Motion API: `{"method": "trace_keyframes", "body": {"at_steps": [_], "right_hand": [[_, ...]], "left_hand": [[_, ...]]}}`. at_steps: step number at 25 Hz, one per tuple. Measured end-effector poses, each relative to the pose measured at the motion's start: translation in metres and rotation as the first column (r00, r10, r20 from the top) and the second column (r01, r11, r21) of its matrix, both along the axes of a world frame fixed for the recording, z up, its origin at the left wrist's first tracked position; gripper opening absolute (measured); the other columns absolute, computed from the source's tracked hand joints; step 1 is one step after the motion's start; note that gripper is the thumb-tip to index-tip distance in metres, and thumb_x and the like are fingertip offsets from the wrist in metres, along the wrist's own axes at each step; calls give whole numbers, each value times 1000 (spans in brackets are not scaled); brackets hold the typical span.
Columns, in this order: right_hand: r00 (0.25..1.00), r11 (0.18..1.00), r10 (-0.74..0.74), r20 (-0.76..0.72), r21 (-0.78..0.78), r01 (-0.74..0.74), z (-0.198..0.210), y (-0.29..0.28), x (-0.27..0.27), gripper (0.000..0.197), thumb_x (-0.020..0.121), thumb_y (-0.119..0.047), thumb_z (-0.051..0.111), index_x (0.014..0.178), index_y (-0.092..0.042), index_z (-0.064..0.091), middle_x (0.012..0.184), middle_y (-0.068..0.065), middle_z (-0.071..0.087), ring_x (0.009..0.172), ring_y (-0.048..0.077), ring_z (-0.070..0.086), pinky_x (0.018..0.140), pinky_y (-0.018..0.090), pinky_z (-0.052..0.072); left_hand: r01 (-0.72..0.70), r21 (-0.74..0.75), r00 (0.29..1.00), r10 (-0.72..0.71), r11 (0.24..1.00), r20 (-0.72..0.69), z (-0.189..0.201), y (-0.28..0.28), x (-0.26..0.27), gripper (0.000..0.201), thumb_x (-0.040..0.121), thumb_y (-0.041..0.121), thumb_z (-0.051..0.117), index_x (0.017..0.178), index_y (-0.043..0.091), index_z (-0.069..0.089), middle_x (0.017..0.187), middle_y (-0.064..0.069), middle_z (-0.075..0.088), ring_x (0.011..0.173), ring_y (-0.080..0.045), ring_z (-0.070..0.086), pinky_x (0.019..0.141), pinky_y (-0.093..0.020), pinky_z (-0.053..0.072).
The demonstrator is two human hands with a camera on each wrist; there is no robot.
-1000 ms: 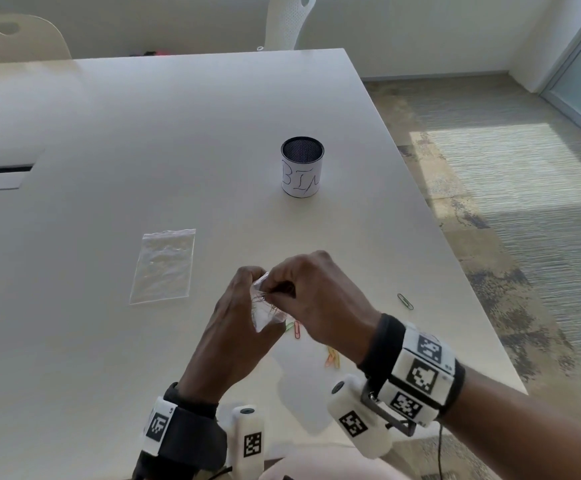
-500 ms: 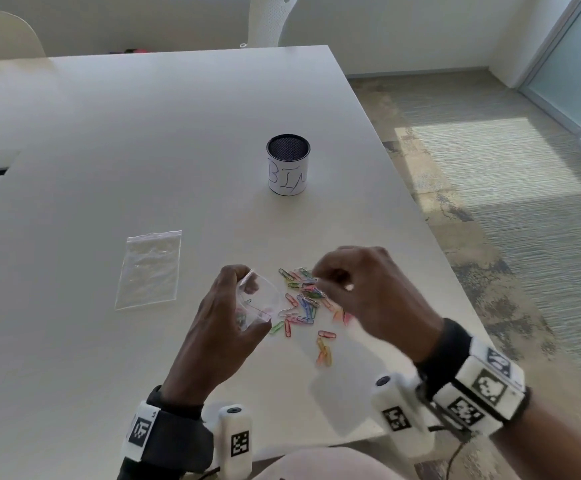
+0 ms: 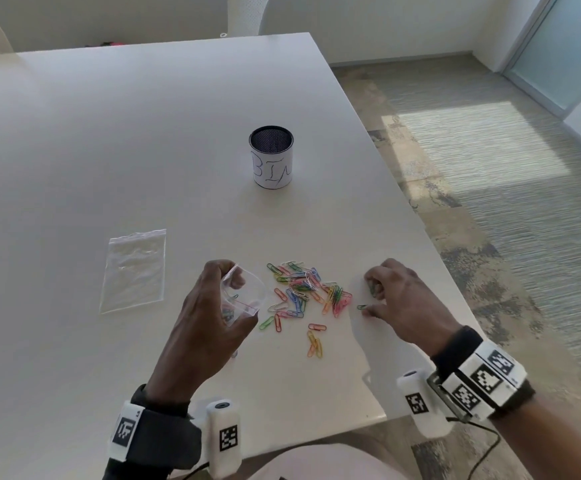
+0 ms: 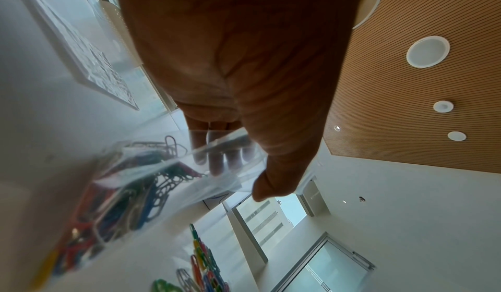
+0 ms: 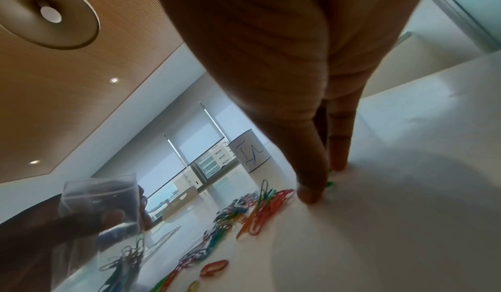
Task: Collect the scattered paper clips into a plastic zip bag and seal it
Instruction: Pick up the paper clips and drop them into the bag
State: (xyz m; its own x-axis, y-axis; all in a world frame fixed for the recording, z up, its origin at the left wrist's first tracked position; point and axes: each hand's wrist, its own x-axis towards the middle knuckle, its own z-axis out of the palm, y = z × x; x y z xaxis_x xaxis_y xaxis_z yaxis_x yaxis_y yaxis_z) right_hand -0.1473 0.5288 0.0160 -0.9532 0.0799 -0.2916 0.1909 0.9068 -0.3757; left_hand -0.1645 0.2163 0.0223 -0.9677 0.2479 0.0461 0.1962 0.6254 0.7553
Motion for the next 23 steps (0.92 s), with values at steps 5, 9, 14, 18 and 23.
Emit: {"method": "trace_keyframes", "body": {"at_steps": [5, 9, 14, 18, 23], "right_hand": [[995, 979, 46, -86, -192, -62, -2, -21, -5, 51, 88, -32, 82, 132, -12, 65, 118, -1, 60, 103, 18, 65, 97, 38, 59], [986, 987, 163, -42, 11, -163, 5, -37, 1, 79, 88, -57, 73, 153, -25, 44, 142, 0, 49, 131, 18, 49, 108, 33, 50], [962, 970, 241, -127, 77, -232, -8, -56, 5, 41, 99, -30, 68, 139, -29, 62, 131, -1, 57, 119, 17, 51, 99, 24, 48], [945, 954, 288, -156, 137, -268, -13, -64, 5, 27, 101, -6, 58, 119, -22, 70, 114, -2, 63, 100, 15, 56, 83, 25, 56], [923, 935, 350, -163, 126, -332, -3, -66, -5, 29, 101, 1, 50, 119, -15, 66, 108, 2, 61, 84, 13, 46, 74, 20, 43]], "left_hand": [[-1, 2, 1000, 1, 1000, -7, 0, -1, 1, 54, 85, 20, 81, 121, 35, 43, 115, 15, 58, 93, -15, 67, 71, -16, 47], [2, 21, 1000, -1, 1000, -2, 1, 1, 3, 53, 85, 19, 81, 119, 35, 44, 114, 16, 58, 87, -15, 66, 69, -17, 49], [3, 53, 1000, -3, 999, 3, 3, 3, 4, 50, 85, 16, 81, 114, 35, 45, 111, 18, 56, 74, -13, 63, 65, -21, 53], [7, 37, 1000, -7, 999, 6, 3, 4, 5, 52, 85, 15, 82, 114, 35, 44, 112, 19, 55, 78, -15, 63, 65, -22, 54], [7, 33, 1000, -7, 999, -3, 2, 4, 4, 51, 85, 16, 81, 115, 34, 44, 112, 18, 56, 81, -11, 62, 68, -15, 50]]}}
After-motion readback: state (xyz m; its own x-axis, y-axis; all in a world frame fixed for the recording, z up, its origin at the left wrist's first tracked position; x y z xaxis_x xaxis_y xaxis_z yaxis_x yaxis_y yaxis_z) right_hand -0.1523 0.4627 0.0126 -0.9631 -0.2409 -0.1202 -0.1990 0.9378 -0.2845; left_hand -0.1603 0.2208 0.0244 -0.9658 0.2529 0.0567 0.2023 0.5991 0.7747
